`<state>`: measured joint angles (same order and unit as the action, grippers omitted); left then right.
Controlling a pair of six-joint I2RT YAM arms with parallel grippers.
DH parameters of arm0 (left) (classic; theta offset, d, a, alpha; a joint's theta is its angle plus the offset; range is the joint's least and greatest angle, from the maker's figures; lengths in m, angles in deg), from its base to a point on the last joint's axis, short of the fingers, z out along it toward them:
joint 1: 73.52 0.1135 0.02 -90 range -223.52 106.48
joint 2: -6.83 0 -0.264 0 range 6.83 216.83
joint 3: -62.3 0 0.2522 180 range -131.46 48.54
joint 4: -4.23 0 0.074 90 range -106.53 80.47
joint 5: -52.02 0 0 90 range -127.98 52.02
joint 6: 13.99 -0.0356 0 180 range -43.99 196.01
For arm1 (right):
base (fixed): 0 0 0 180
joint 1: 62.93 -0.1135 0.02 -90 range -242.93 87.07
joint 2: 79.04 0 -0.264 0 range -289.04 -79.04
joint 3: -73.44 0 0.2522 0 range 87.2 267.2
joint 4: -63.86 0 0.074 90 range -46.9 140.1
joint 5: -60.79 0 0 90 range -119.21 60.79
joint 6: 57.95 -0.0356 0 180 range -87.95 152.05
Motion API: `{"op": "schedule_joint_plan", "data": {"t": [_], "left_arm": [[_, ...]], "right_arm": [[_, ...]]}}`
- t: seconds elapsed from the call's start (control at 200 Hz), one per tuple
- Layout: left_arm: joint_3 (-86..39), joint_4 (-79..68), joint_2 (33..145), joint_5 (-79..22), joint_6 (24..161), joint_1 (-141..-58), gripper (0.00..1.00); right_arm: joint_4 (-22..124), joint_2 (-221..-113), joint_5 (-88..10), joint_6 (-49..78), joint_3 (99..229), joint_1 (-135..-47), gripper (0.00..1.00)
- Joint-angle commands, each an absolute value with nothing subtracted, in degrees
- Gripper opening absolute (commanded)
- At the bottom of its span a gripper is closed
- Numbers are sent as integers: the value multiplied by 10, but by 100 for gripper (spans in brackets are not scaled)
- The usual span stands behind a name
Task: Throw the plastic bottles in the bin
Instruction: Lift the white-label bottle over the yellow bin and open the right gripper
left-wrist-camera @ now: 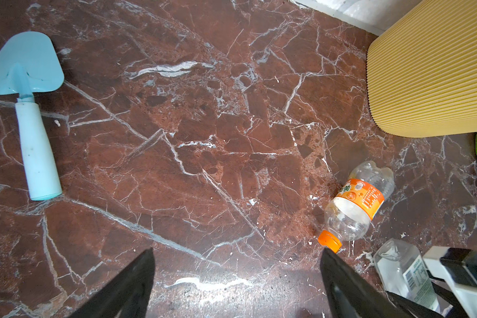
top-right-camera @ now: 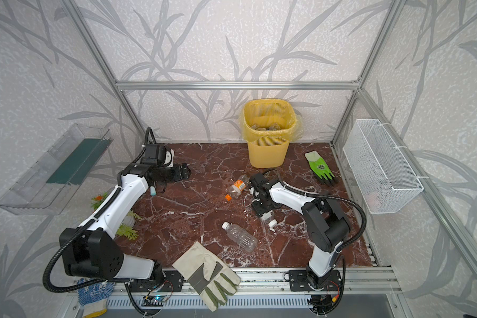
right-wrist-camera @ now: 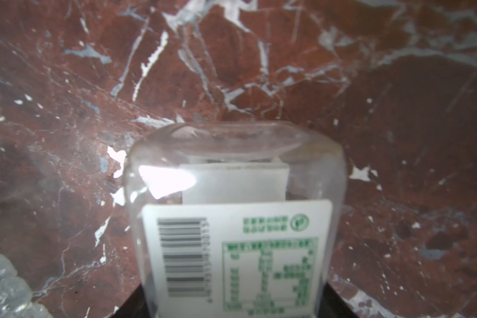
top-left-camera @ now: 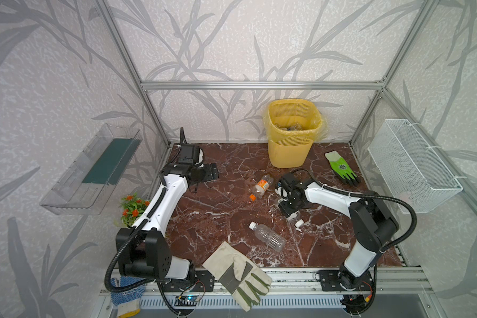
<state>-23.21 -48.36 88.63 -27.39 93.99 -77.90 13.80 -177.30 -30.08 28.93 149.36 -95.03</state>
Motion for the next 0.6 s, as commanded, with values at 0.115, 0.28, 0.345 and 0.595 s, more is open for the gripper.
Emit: {"op": "schedule_joint_plan", "data": {"t": [0.115, 0.28, 0.345, 0.595], "left_arm": [[-222, -478, 881, -251, 935, -776, 93], [-221, -473, 887, -233, 938, -776, 92], [-222, -473, 889, -229, 939, -776, 92], [-216, -465, 870, -225, 938, -778, 92]], "right_arm": [[194, -1638, -370, 161, 1393, -809, 61], [222, -1523, -403, 88, 1290, -698, 62], [228, -1487, -396, 69, 1254, -677, 64], [218, -1471, -428, 72, 1373, -666, 65]]}}
